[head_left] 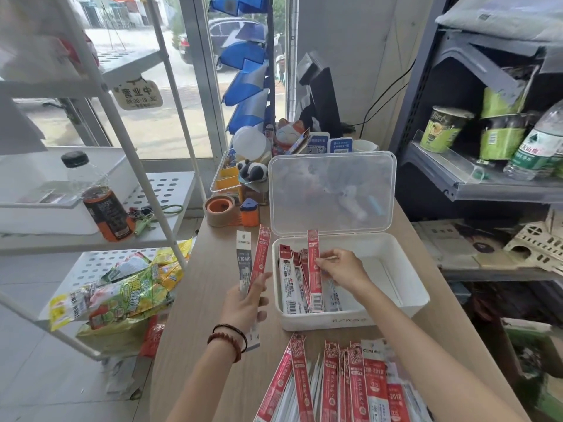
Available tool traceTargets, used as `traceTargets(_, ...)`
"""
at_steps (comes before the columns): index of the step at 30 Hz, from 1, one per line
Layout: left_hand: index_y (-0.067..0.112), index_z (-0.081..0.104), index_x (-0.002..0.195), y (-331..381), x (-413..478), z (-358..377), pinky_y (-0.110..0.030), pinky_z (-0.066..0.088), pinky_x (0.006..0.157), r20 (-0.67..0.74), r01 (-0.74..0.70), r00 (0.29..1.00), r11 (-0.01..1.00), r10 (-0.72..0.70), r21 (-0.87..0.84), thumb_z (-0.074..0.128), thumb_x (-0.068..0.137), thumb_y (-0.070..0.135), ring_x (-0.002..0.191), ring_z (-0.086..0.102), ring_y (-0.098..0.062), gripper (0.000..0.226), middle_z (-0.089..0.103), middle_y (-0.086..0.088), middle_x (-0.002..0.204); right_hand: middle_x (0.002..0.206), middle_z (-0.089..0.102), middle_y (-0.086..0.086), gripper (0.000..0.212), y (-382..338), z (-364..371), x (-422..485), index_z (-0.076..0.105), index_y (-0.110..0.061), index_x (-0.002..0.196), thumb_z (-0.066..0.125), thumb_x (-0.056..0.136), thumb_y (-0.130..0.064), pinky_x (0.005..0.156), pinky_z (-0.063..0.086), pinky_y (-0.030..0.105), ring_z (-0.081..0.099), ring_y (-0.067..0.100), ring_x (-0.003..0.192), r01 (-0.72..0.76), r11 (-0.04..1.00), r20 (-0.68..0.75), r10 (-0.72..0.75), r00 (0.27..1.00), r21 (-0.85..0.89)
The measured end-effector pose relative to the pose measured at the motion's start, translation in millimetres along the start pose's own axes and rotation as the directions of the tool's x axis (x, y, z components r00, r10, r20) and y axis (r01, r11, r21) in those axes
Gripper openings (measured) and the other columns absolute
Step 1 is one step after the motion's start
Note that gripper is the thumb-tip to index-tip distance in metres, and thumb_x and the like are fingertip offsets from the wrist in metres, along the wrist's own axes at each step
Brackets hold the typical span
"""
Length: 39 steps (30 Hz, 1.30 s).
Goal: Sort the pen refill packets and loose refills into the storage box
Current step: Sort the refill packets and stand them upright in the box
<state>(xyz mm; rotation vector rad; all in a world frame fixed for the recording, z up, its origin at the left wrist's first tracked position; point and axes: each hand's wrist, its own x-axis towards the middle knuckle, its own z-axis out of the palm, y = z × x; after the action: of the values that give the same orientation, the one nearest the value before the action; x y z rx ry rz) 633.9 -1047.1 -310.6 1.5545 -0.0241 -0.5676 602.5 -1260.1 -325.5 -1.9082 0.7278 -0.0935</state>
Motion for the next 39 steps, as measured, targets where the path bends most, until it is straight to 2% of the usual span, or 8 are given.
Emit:
traceTargets(2,0.015,0.068,0.107,2,0,1,-0.019,0.043,0.046,0.009,-0.002,1.000,1.000,0.002,-0.014,0.054,0.093,0.032,0.067,0.047,-0.012,0.026,0.046,-0.002,0.085,0.101,0.067,0.000,0.021,4,8,1,0.060,-0.013,0.113,0.063,0.093,-0.018,0.054,0.045,0.011,0.065,0.008,0.075,0.003,0.998,0.041,0.000,0.999,-0.056)
traceTargets(6,0.017,0.069,0.104,5,1,-1,-0.022,0.043,0.049,0.013,-0.007,1.000,1.000,0.006,0.010,0.053,0.094,0.029,0.061,0.047,-0.011,0.023,0.046,0.000,0.073,0.113,0.067,0.006,0.030,11,20,5,0.061,-0.010,0.120,0.066,0.090,-0.016,0.087,0.055,0.029,0.064,0.014,0.094,0.023,0.992,0.020,-0.020,1.000,-0.125)
traceTargets(12,0.012,0.063,0.074,6,1,-7,-0.023,0.041,0.048,0.008,-0.004,1.000,0.998,0.003,0.060,0.062,0.085,0.033,0.043,0.047,-0.009,0.025,0.053,0.006,0.049,0.104,0.067,-0.003,0.034,15,25,7,0.061,-0.020,0.123,0.068,0.089,-0.023,0.080,0.052,0.029,0.062,0.012,0.088,0.047,0.957,-0.006,-0.051,0.999,-0.286)
traceTargets(18,0.021,0.064,0.096,10,-6,1,-0.022,0.047,0.054,0.011,-0.039,0.999,0.998,0.039,0.048,0.065,0.086,0.026,0.062,0.058,-0.009,0.011,0.067,0.001,0.078,0.113,0.068,-0.003,0.031,16,12,6,0.065,-0.022,0.117,0.068,0.089,-0.035,0.091,0.052,0.034,0.063,0.015,0.100,0.077,0.948,0.012,-0.077,0.997,-0.309)
traceTargets(25,0.013,0.063,0.104,8,-6,14,-0.020,0.040,0.049,0.010,-0.054,0.999,0.996,0.053,0.072,0.064,0.087,0.027,0.057,0.053,-0.010,0.022,0.066,-0.003,0.079,0.099,0.071,-0.007,0.038,-13,-3,-40,0.064,-0.017,0.115,0.055,0.092,-0.046,0.060,0.046,0.009,0.068,0.004,0.078,0.223,0.974,0.127,-0.227,0.965,0.045)
traceTargets(29,0.011,0.063,0.105,9,-10,27,-0.015,0.042,0.042,0.087,-0.050,0.995,0.992,0.040,0.115,0.063,0.088,0.028,0.050,0.060,-0.002,0.024,0.069,-0.003,0.078,0.100,0.073,-0.005,0.033,-18,-1,-62,0.062,-0.020,0.116,0.064,0.089,-0.040,0.065,0.053,0.014,0.071,0.004,0.079,0.269,0.951,0.104,-0.286,0.952,0.152)
traceTargets(36,0.019,0.066,0.092,8,-11,33,-0.046,0.055,0.080,0.184,-0.048,0.983,0.991,0.025,0.125,0.064,0.086,0.031,0.083,0.070,-0.025,0.014,0.073,-0.005,0.084,0.096,0.073,-0.003,0.036,-22,1,-65,0.062,-0.019,0.111,0.075,0.082,-0.035,0.068,0.056,0.018,0.071,0.009,0.078,0.249,0.942,0.021,-0.260,0.965,0.226)
traceTargets(39,0.018,0.066,0.090,9,-13,32,-0.041,0.056,0.075,0.190,-0.025,0.982,0.993,0.002,0.119,0.063,0.087,0.030,0.081,0.069,-0.023,0.013,0.072,-0.006,0.085,0.095,0.073,-0.003,0.035,-24,2,-64,0.062,-0.020,0.110,0.075,0.081,-0.034,0.067,0.056,0.018,0.071,0.009,0.078,0.251,0.941,0.029,-0.264,0.964,0.226)
